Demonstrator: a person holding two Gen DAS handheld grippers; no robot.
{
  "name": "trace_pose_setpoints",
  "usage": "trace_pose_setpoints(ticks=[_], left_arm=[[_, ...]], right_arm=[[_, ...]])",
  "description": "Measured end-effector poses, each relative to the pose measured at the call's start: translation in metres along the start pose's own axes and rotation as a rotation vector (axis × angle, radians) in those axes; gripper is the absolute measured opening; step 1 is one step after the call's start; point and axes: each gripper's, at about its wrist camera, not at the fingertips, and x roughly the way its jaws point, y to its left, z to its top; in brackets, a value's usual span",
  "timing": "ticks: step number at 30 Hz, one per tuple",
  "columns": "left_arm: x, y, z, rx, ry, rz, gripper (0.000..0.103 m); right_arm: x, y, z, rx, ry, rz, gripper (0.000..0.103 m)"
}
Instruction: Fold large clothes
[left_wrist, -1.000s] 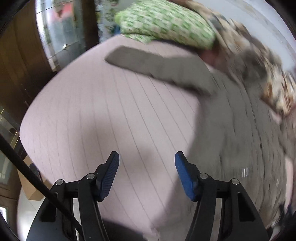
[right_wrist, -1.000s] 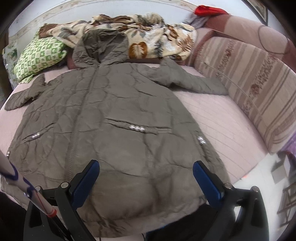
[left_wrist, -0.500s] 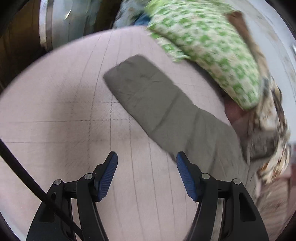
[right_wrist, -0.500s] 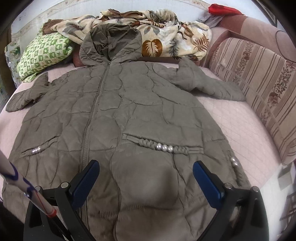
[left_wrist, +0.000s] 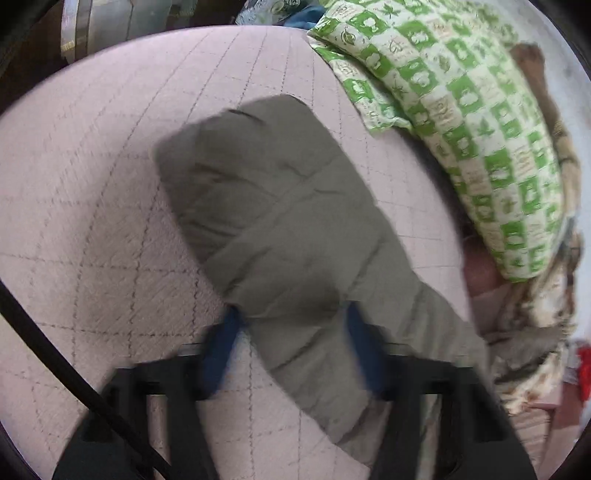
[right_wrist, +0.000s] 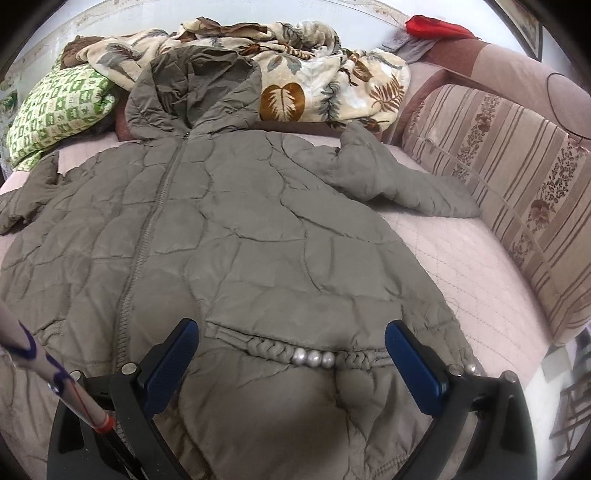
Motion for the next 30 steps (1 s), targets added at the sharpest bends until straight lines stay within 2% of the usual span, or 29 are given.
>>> trace_pose_setpoints(ticks=[1,4,9,13,17,19,21,22,23,25,26,29,30], left_arm=[[0.001,-0.006,0.000,0.019,0.023,0.011,0.014],[-0.018,-0.030,-0.009,0.087,-0.009,0.019,0.010],[-0.080,-0.103,-0.046,0.262,-0.037,-0.113,0.008],[-0.115,-0.175,-0.104,0.440,-0.026,-0.208,0.008],[-0.129,-0.237,-0.191,0.617,0.056,-0.334,0.008],[-0.131,-0.256,-0.232,0.701,0.075,-0.331,0.009],[-0.131,-0.267,-0.273,0.775,0.111,-0.337,0.023],[-0.132,-0.269,-0.293,0.798,0.141,-0.351,0.041],[-0.136,-0.267,-0.308,0.803,0.148,-0.364,0.051],[-0.146,-0.259,-0.327,0.817,0.122,-0.364,0.053],[-0.153,-0.253,-0.337,0.836,0.104,-0.345,0.059],[-0.170,-0.226,-0.359,0.881,-0.014,-0.247,0.065],[-0.173,-0.216,-0.367,0.893,-0.068,-0.189,0.067]], right_arm=[[0.004,0.000,-0.001,0.001,0.011,0.000,0.102],[0.015,-0.004,-0.007,0.023,0.039,0.007,0.102],[0.025,-0.017,-0.014,0.095,0.046,0.052,0.102],[0.023,-0.014,-0.020,0.093,0.018,0.049,0.102],[0.021,-0.018,-0.022,0.109,0.015,0.076,0.102],[0.018,-0.021,-0.022,0.115,0.016,0.094,0.102],[0.012,-0.026,-0.022,0.127,0.014,0.110,0.102],[0.009,-0.029,-0.022,0.132,0.009,0.115,0.102],[0.004,-0.032,-0.021,0.136,0.001,0.118,0.102],[-0.005,-0.038,-0.018,0.132,-0.021,0.116,0.102],[-0.011,-0.043,-0.015,0.128,-0.037,0.116,0.102],[-0.025,-0.053,-0.005,0.119,-0.073,0.127,0.102],[-0.027,-0.054,0.000,0.115,-0.080,0.133,0.102]])
